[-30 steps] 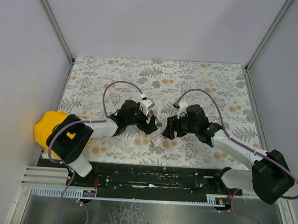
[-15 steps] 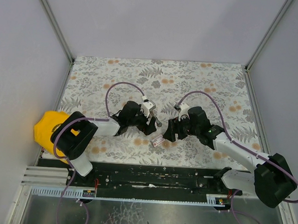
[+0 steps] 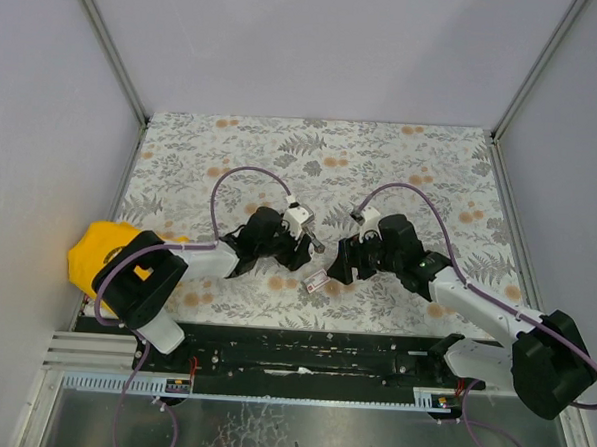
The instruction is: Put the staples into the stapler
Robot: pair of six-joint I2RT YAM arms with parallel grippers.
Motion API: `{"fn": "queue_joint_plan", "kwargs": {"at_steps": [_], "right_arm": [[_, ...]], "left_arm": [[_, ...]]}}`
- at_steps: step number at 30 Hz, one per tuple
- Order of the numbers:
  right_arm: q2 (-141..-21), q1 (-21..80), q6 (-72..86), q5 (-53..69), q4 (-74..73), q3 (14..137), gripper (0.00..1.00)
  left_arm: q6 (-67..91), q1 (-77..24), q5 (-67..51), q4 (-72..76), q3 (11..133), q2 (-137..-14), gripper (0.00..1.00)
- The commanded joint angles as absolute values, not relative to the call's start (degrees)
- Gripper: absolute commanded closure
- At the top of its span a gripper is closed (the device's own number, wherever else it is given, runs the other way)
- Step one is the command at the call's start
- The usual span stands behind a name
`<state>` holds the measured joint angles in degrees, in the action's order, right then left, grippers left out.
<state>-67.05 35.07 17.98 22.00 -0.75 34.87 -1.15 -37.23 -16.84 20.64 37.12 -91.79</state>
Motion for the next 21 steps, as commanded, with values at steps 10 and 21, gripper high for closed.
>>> {"fn": "queue_joint_plan", "kwargs": {"at_steps": [10, 21], "right_arm": [[-63.6, 34.3, 19.8, 20.9, 1.9, 33.1, 0.24], [-61.0, 34.3, 30.0, 16.8, 6.0, 30.7, 0.16]], "left_arm": [[-0.5, -41.2, -6.8, 18.2, 35.8, -92.6, 0.51], [0.1, -43.6, -0.6, 16.0, 35.7, -92.7, 0.67]]}}
